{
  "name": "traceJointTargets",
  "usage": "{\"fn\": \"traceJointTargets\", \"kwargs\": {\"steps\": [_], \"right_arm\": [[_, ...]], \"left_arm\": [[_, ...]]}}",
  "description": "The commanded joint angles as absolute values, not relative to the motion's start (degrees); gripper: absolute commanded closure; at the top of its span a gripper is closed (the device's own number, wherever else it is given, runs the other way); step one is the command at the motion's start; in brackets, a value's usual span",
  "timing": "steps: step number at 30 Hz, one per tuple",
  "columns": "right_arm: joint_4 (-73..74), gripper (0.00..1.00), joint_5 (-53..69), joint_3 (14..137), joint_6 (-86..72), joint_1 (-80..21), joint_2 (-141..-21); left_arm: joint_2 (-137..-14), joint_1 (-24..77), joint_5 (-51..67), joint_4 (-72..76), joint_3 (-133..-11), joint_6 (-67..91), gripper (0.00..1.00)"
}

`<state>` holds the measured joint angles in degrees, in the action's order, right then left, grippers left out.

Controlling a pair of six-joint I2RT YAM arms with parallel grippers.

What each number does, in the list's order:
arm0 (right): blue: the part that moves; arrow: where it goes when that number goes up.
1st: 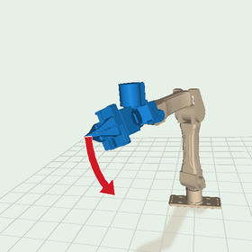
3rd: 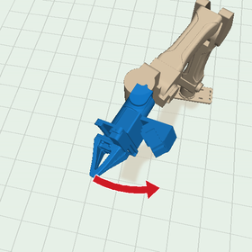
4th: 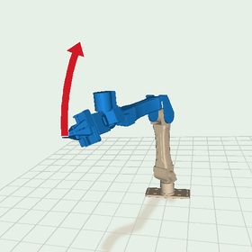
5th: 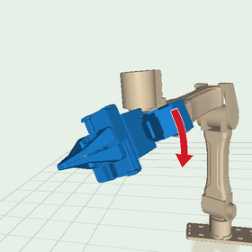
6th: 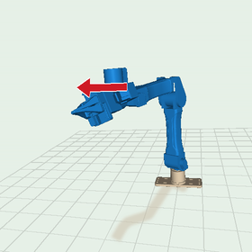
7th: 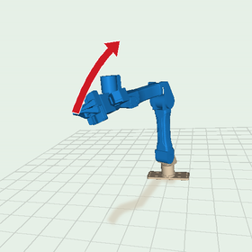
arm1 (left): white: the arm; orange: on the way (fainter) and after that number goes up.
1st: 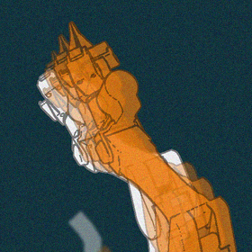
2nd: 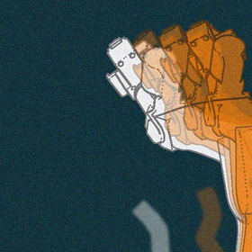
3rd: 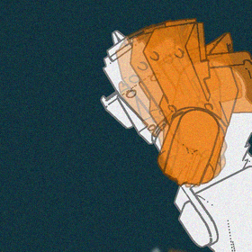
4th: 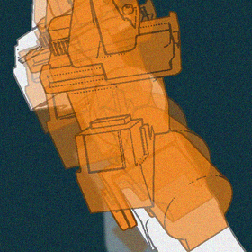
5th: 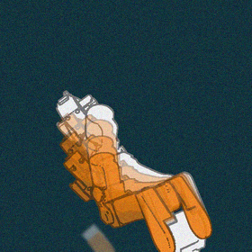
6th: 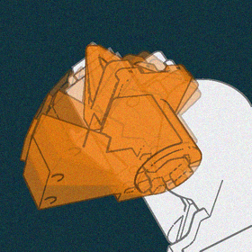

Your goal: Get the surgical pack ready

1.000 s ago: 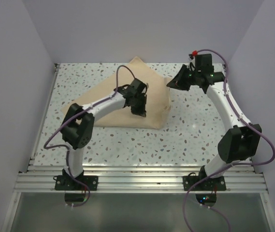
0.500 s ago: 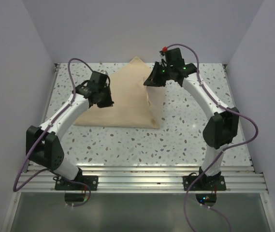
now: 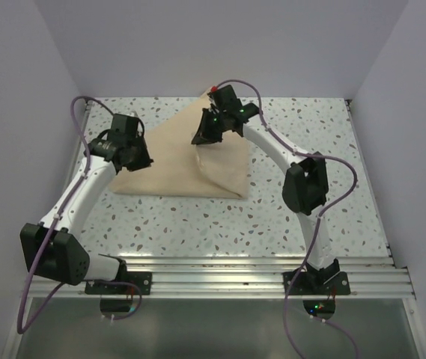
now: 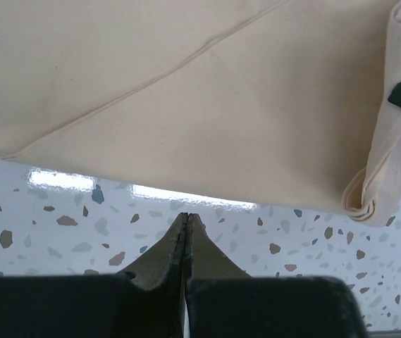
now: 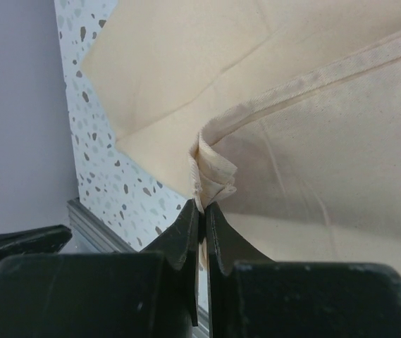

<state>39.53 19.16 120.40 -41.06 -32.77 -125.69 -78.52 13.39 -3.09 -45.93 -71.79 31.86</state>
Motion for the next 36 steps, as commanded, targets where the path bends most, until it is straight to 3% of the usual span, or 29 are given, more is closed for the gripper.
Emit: {"fn": "traceJointTargets", "kwargs": {"steps": [1, 36], "right_arm": [[37.7, 1.0, 18.3, 125.1, -43.3, -34.1, -128.2], [34.4, 1.0, 17.3, 135.6, -46.9, -40.6, -143.2]], "left_arm": [[-76.1, 12.0, -3.9, -48.1, -70.9, 29.9, 1.0], [-72.9, 5.9, -3.6, -47.5, -64.0, 27.7, 1.0]]}}
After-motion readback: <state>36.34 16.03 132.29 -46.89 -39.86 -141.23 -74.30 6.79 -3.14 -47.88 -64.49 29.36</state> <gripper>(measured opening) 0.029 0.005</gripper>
